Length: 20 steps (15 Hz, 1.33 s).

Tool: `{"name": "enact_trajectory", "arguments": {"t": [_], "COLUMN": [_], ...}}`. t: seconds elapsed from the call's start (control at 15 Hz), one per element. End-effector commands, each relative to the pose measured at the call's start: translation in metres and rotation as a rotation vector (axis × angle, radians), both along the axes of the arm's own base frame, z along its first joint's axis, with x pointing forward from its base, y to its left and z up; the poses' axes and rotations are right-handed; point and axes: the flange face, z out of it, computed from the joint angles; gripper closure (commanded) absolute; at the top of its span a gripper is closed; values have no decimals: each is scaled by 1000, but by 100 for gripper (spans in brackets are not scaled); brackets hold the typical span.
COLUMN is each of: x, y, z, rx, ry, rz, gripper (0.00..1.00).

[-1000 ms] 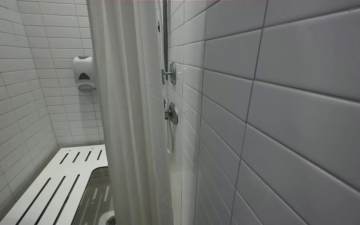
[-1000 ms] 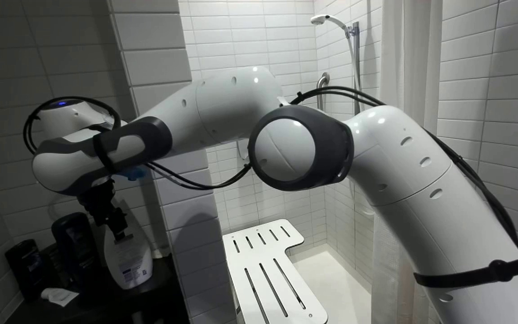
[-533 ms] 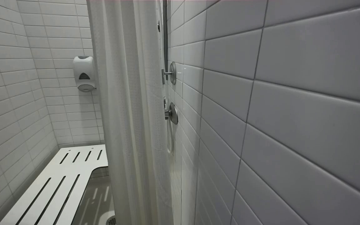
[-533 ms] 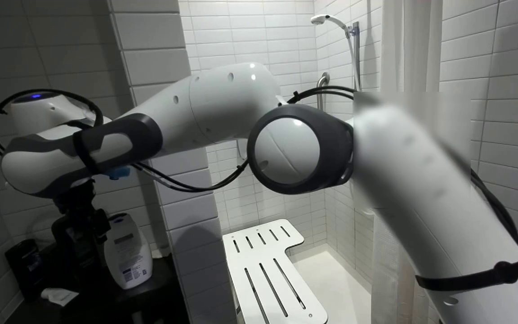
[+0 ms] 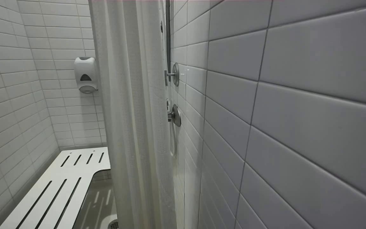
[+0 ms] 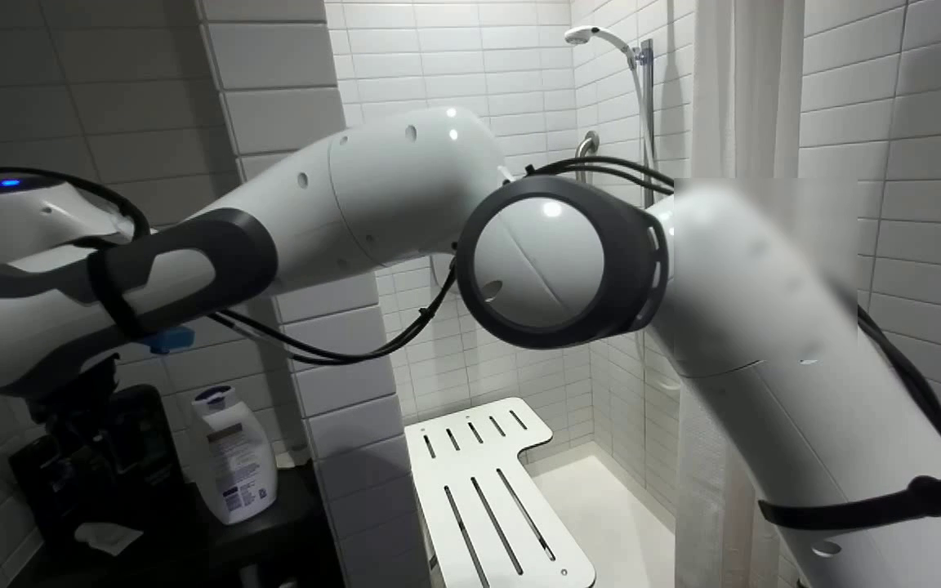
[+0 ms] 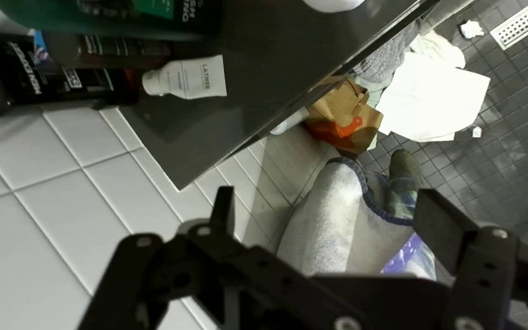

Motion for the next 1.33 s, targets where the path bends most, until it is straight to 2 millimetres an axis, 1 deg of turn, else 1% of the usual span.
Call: {"name": "enact_trajectory", "arguments": {"t": [0.0, 0.2, 0.33, 0.47, 0.67, 0.93, 1.0, 1.27], "x": [-37, -63, -79, -94, -114, -131, -132, -138], "y": [-11, -24, -38, -54, -77, -106, -115, -141], "z": [-10, -30, -43, -47, -48, -48, -49, -49], "rx": [-16, -43, -81, -105, -103, -72, -71, -40], "ry": [-5, 30, 50, 52, 64, 98, 101, 115], "rz": [28, 19, -3, -32, -68, -99, -104, -141], "gripper": [0, 0, 0, 0, 0, 0, 0, 0]}}
